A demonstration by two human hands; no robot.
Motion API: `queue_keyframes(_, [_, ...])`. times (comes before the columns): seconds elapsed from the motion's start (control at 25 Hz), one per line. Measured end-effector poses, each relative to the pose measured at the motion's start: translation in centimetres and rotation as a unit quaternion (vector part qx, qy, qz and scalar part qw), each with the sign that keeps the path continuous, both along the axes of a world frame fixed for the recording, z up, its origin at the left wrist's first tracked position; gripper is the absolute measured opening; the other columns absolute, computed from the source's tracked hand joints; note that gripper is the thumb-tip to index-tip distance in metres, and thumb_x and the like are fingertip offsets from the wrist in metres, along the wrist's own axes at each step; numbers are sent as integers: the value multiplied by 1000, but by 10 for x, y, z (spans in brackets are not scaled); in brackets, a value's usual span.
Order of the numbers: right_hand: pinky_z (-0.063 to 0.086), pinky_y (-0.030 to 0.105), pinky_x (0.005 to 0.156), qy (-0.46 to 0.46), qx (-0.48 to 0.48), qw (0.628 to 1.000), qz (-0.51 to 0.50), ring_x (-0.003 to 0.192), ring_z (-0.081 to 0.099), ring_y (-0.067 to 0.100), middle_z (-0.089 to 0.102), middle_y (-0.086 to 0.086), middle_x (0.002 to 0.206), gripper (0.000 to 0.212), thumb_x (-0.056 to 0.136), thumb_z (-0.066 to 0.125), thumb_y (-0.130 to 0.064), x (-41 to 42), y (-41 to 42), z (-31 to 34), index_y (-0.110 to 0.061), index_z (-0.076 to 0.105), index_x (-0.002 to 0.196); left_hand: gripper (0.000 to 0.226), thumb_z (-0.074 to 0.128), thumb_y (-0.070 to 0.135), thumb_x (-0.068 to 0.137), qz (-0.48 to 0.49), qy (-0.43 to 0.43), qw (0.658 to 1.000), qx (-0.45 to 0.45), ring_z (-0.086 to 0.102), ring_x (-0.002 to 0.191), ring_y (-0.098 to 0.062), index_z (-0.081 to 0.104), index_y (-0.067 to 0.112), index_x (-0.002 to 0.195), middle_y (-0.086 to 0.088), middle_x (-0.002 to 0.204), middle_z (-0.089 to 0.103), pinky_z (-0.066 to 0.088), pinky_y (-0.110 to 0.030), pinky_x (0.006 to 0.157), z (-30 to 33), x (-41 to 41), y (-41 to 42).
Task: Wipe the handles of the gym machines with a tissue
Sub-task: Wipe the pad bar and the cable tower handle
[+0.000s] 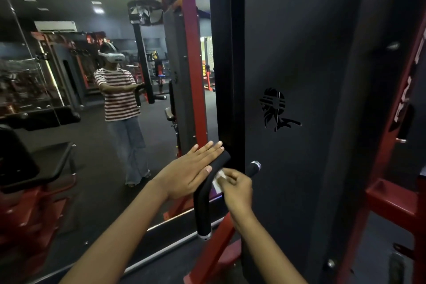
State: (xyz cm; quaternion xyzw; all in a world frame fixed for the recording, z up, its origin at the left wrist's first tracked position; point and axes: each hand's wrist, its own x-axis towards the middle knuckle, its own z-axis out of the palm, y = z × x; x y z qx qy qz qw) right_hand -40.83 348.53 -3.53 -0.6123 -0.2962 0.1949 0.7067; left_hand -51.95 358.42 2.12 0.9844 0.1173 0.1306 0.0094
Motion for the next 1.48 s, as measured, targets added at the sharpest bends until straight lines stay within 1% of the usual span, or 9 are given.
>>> queue_keyframes(0.2, [50,17,83,-120,-15,991,58,91,66,6,73,1,94,24,86,55,3,-14,0,-24,-5,73,99,56,9,41,97,-13,-5,1000,2,-10,143,1,1,26,150,13,158,-2,-1,-34,120,-2,0,5])
queue_keyframes(0.44, [49,20,77,-258,-28,963,70,84,62,14,70,0,87,35,76,48,11,-10,-1,-51,-8,74,88,55,11,39,98,-19,-11,1000,7,-9,143,0,2,25,151,13,158,-2,-1,-34,120,-5,0,8])
queue_keyframes(0.72, [41,23,70,-312,-160,923,159,74,57,11,66,-5,70,35,73,42,-6,-7,-12,-107,-27,70,70,54,12,38,99,-15,-15,1000,7,-10,143,0,3,25,151,13,158,-2,-1,-35,121,-3,-2,5])
queue_keyframes(0.88, [40,1,76,-249,-80,964,42,85,59,-15,64,-34,82,30,81,56,3,26,-32,-106,-16,75,93,57,9,40,96,30,-39,999,23,-9,143,0,5,26,150,12,158,-1,2,-39,121,-10,1,-2])
queue_keyframes(0.96, [42,3,75,-261,-16,964,-48,86,61,-9,66,-23,88,31,81,60,7,62,-34,-87,-17,74,95,57,14,40,97,59,-62,994,62,-5,145,-5,8,23,151,9,159,1,9,-44,120,-14,8,-10])
queue_keyframes(1.08, [44,10,78,-308,39,943,-122,86,61,6,65,-8,93,24,84,55,-4,117,-18,-54,-12,71,100,60,27,40,98,88,-86,976,182,4,147,-17,13,17,151,-3,160,1,15,-46,118,-17,26,-26])
queue_keyframes(1.24, [42,28,94,-469,30,882,-1,99,53,14,65,3,106,42,72,58,11,153,13,-63,-9,68,108,67,39,42,95,196,-98,924,314,7,146,-31,16,12,150,-7,159,6,22,-53,114,-32,71,-51])
queue_keyframes(1.4, [32,13,103,-540,73,831,110,105,47,12,63,10,115,52,67,60,11,157,23,-82,-2,62,117,71,38,49,94,318,-89,881,339,14,143,-41,13,14,151,-7,159,5,31,-57,107,-39,92,-56])
queue_keyframes(1.48, [35,15,101,-569,101,806,123,105,47,14,63,11,115,51,67,62,10,165,25,-84,0,63,117,74,37,52,92,339,-96,878,325,36,130,-48,10,16,151,-4,160,1,46,-50,91,-42,99,-60])
